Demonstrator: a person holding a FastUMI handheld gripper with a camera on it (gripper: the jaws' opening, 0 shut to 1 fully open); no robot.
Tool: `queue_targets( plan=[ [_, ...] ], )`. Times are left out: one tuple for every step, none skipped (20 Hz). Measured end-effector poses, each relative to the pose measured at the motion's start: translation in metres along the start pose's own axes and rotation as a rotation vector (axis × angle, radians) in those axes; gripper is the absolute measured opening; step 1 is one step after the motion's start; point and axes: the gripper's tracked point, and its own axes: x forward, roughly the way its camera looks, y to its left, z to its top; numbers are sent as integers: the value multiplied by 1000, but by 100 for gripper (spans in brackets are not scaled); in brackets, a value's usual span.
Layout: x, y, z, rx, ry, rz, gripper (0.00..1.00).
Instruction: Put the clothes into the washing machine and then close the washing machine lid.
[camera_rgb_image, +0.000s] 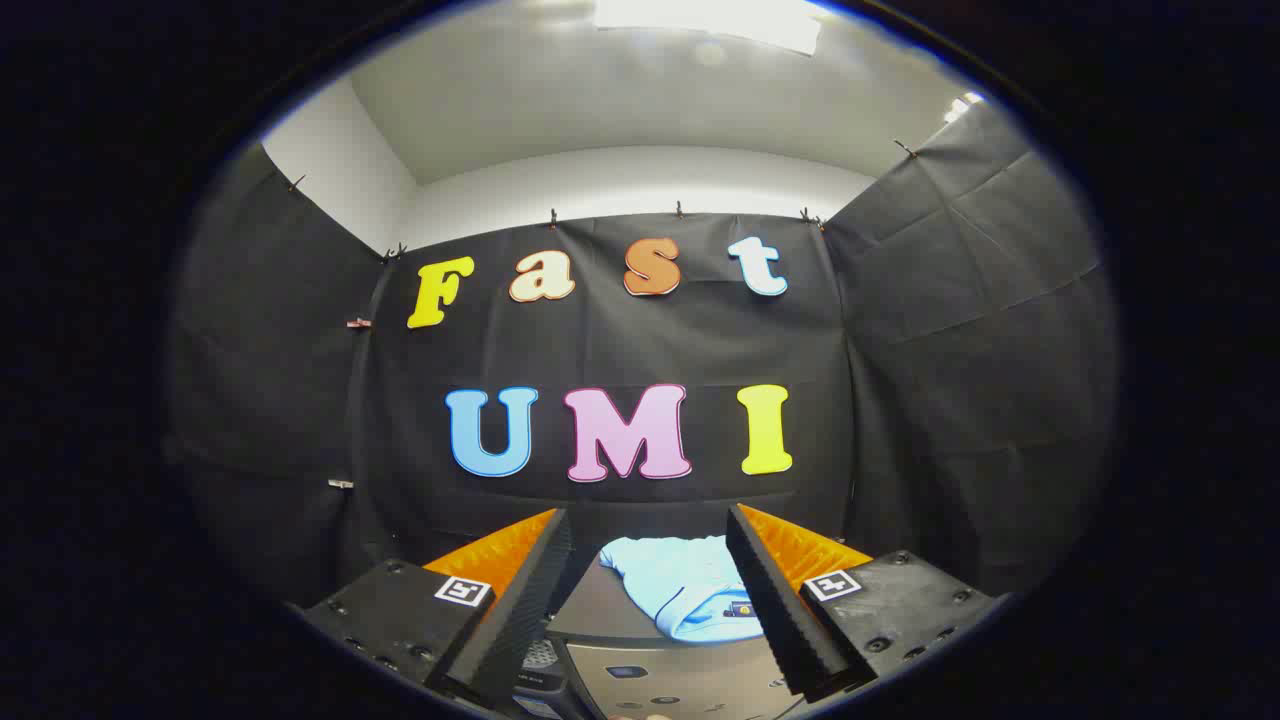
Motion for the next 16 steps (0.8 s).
queue_targets(
  plan=[
    [0, 0, 0, -2, 1, 1, 98],
    [0, -1, 0, -4, 2, -3, 98],
    [0, -1, -1, -5, 5, -9, 98],
    [0, -1, -2, -4, 8, -13, 98],
    [0, 0, -2, -4, 10, -15, 98],
    [0, 0, -2, -4, 11, -14, 98],
    [0, -1, -2, -5, 13, -17, 98],
    [0, -1, -2, -8, 15, -19, 98],
    [0, -1, -2, -10, 16, -22, 98],
    [0, -1, -2, -12, 17, -24, 98],
    [0, -1, -2, -14, 17, -29, 98],
    [0, -1, -2, -15, 17, -32, 98],
    [0, -1, -2, -16, 15, -34, 98],
    [0, 0, -1, -16, 14, -31, 98],
    [0, -1, -2, -16, 15, -31, 98],
    [0, -1, -2, -16, 15, -34, 98]
  ],
)
